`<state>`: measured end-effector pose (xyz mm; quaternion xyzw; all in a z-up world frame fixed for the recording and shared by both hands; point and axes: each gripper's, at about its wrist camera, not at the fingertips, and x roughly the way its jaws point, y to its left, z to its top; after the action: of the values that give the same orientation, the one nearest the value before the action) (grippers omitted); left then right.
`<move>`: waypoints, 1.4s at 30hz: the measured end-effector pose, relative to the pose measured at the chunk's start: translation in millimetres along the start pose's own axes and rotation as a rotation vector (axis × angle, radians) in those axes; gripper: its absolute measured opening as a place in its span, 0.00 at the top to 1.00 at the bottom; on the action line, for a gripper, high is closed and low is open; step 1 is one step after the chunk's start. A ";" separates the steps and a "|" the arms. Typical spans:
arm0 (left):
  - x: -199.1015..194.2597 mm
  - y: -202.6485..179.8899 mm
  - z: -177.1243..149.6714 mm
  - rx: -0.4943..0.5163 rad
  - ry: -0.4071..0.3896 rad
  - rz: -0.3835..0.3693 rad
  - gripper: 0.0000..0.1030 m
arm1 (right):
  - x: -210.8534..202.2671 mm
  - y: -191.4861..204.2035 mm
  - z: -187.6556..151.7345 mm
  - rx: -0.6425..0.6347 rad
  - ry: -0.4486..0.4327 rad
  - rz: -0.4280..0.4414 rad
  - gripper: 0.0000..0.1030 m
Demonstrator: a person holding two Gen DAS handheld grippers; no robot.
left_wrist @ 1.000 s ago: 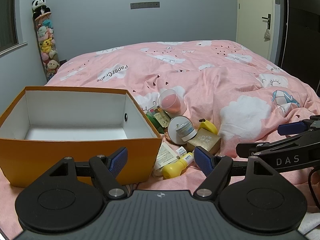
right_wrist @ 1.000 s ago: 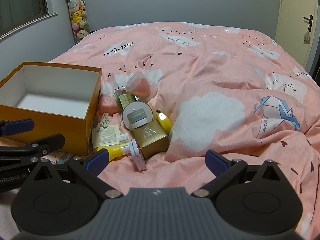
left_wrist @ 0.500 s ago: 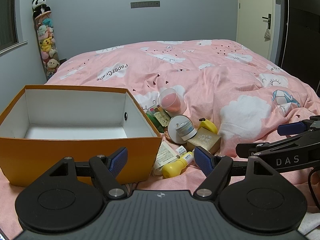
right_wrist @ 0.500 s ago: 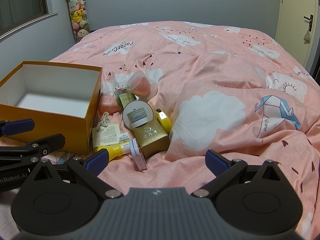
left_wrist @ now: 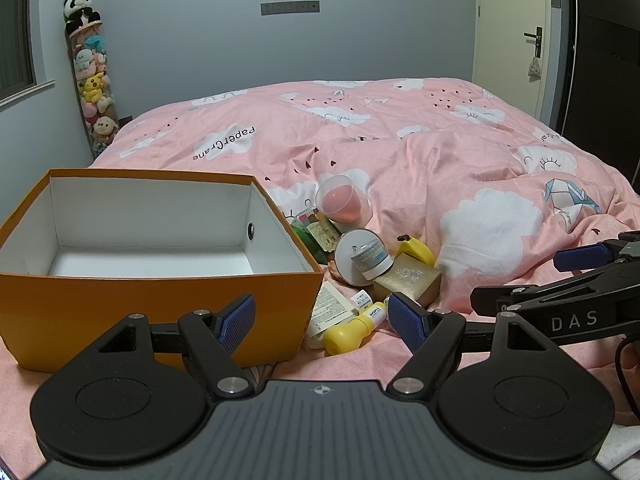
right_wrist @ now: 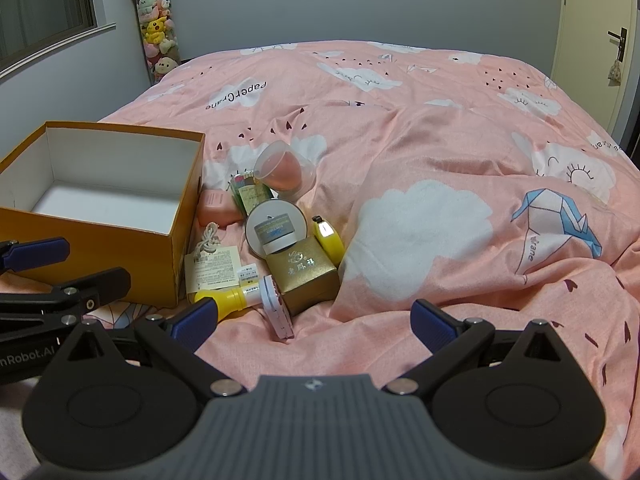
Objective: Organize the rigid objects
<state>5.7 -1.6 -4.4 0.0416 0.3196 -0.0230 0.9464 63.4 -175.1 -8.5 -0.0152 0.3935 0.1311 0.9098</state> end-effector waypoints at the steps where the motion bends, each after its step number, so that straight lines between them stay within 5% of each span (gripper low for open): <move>1: -0.1 0.1 0.1 0.000 0.001 0.000 0.14 | -0.1 0.3 -0.3 0.000 0.000 0.000 0.02; 10: 2.0 -3.7 -6.6 -0.008 0.008 -0.027 0.14 | 1.4 -1.9 0.0 0.001 0.010 0.011 0.02; 18: 3.3 -1.0 -0.5 0.003 0.032 -0.160 0.24 | 9.3 -1.8 12.8 -0.061 0.051 0.046 0.04; 25: 26.6 -7.3 12.9 0.125 0.123 -0.292 0.47 | 19.4 -6.5 28.6 -0.115 0.091 0.115 0.29; 30: 58.8 -9.4 18.4 0.227 0.206 -0.327 0.62 | 33.2 -7.1 38.8 -0.167 0.121 0.167 0.50; 34: 87.2 -14.0 13.7 0.309 0.265 -0.331 0.66 | 64.3 -5.0 39.7 -0.164 0.227 0.260 0.68; 42: 114.8 -15.9 7.7 0.392 0.315 -0.310 0.67 | 114.4 -4.2 28.9 -0.130 0.327 0.339 0.70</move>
<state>100.4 -20.2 -69.0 0.1772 0.4544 -0.2218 0.8443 160.0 -149.4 -71.2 -0.0284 0.5234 0.3028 0.7960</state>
